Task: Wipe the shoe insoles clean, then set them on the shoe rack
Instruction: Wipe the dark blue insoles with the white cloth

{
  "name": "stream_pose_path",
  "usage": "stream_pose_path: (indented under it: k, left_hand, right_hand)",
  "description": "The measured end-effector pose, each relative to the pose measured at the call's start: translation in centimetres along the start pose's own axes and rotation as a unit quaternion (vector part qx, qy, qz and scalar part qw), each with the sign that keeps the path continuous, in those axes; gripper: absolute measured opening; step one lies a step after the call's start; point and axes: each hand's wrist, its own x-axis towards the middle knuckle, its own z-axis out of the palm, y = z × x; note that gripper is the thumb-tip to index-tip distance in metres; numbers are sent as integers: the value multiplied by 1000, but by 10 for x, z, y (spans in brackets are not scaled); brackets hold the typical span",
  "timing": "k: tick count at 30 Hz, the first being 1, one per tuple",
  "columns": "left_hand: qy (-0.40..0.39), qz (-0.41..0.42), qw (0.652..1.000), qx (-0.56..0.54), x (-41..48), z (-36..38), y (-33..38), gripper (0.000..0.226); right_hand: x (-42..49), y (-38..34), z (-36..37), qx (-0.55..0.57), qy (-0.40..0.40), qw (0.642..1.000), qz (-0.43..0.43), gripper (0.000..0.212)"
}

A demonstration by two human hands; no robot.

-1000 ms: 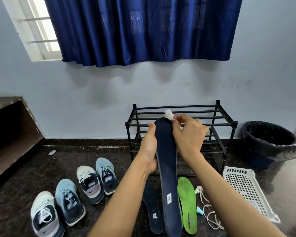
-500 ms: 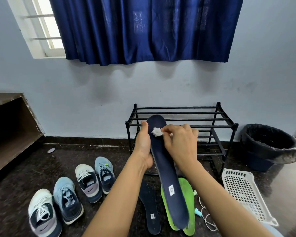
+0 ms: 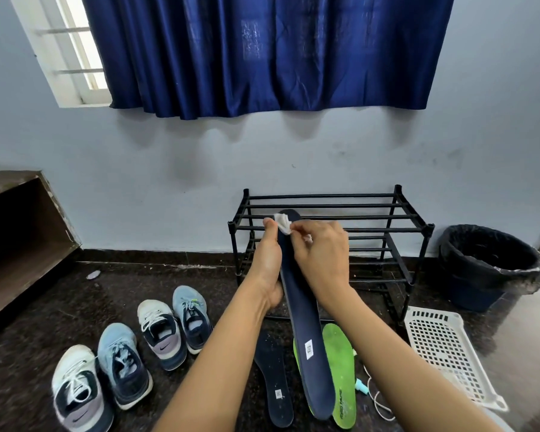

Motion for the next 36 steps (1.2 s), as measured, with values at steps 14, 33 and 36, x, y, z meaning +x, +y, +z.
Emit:
stream_pose_path:
  k: [14,33,36]
  left_hand:
    - [-25,-41,998,41,-9,7,-10,66]
    - [-16,-50,999,14,-7,4,-9,67]
    - [-16,-54,998,28,-9,5,-11,69]
  right_hand:
    - [10,0,-13,62,-48,994,72,18]
    - [-2,-6,-17,39,-57,996,62,21]
    - [14,6,-19,-11,-35,994,100,17]
